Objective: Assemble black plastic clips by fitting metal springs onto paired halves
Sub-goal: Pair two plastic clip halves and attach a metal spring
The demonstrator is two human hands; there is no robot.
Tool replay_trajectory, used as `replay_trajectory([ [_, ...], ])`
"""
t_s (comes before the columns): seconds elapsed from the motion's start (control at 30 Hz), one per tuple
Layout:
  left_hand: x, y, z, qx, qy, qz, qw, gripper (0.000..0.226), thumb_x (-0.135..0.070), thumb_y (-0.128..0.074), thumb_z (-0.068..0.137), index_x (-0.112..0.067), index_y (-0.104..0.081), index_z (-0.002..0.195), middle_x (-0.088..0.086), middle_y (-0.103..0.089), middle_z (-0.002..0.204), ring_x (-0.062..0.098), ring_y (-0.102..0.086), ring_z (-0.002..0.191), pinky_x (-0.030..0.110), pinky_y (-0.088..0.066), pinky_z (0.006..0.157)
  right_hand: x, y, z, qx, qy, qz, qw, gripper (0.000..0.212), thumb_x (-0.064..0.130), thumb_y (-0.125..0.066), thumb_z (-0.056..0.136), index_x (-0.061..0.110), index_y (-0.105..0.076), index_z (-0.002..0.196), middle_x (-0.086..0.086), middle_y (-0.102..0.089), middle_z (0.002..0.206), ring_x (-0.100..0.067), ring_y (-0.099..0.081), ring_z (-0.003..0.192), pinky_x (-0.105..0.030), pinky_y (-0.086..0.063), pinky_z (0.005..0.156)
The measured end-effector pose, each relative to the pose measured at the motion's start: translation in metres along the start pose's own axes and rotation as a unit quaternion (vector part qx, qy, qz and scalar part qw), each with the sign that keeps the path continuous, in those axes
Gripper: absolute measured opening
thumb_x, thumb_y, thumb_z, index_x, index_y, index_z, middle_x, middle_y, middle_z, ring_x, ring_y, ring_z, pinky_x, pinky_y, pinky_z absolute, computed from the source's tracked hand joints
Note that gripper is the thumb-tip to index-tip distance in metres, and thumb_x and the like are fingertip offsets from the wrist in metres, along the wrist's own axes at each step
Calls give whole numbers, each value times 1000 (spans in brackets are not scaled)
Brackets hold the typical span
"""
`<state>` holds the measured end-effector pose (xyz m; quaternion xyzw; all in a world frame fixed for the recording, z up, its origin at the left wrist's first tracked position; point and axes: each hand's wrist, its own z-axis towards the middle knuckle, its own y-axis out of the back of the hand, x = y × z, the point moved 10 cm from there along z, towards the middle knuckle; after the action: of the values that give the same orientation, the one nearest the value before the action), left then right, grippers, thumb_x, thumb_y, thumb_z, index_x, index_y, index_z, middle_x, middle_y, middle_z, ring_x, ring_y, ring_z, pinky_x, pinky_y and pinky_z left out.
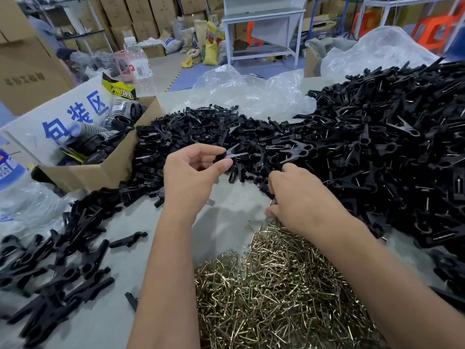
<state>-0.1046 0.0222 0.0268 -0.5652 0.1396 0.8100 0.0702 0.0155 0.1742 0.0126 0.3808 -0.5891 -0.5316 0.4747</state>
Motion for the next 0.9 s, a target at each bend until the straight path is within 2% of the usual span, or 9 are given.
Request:
replay_trajectory([
  [0.13,0,0,-1,2,2,5,1000,19,-17,-90,80,-27,-81,93,16,-75,86,42,-71,77,43,-62,62,-5,2,0,-16,-12,-12,1000,17,13,-68,96,19,-54,89,-1,-46,105,-20,-52,87,-31,-49,76],
  [0.2,0,1,-1,2,1,6,1000,19,-18,-90,80,-28,-80,93,16,-75,86,41,-72,77,42,-62,61,-3,3,-1,-19,9,-22,1000,17,10,-62,98,21,-54,88,-1,-49,107,-19,-53,90,-29,-47,77],
  [0.3,0,1,0,-1,-1,6,1000,20,-17,-90,80,-29,-80,93,15,-75,87,42,-72,76,46,-63,61,3,6,-1,-18,57,-42,997,8,23,-61,102,20,-64,96,2,-55,107,-18,-51,104,-27,-42,89],
  [0.43,-1,1,1,-9,-4,-6,1000,20,-13,-90,79,-22,-81,94,18,-75,89,48,-70,75,55,-63,64,15,20,-4,-49,96,12,994,18,47,-68,96,30,-69,104,8,-51,104,-16,-44,108,-28,-38,96],
  [0.5,-1,1,0,-8,-3,-2,1000,20,-14,-91,78,-22,-80,94,17,-75,89,47,-70,75,50,-64,63,26,9,-5,-11,113,9,993,29,56,-70,90,30,-71,100,7,-52,105,-17,-41,108,-30,-40,96],
  [0.6,-2,0,0,-3,-7,-4,1000,22,-13,-92,77,-23,-81,94,19,-74,89,47,-70,76,47,-64,69,35,-11,-6,55,124,0,991,30,55,-73,88,26,-75,92,6,-52,103,-18,-39,106,-32,-44,96],
  [0.7,-5,-2,-1,5,-14,-15,1000,26,-8,-92,75,-22,-81,94,25,-71,89,50,-68,81,42,-64,71,35,-14,-5,68,123,85,986,18,43,-78,89,27,-72,84,11,-61,91,-12,-52,96,-29,-48,86],
  [0.77,-6,-2,-1,10,-13,-30,999,27,-6,-92,73,-22,-81,93,29,-69,89,52,-66,81,39,-61,70,25,-9,-2,54,87,200,974,17,33,-79,89,26,-67,80,8,-69,78,-8,-67,78,-27,-58,73],
  [0.9,-6,-5,-2,27,-9,-48,998,30,-7,-93,71,-23,-83,93,26,-71,90,49,-66,77,44,-60,70,-17,8,5,-52,-5,442,896,13,19,-81,89,23,-73,79,3,-74,70,-4,-64,58,-18,-53,56],
])
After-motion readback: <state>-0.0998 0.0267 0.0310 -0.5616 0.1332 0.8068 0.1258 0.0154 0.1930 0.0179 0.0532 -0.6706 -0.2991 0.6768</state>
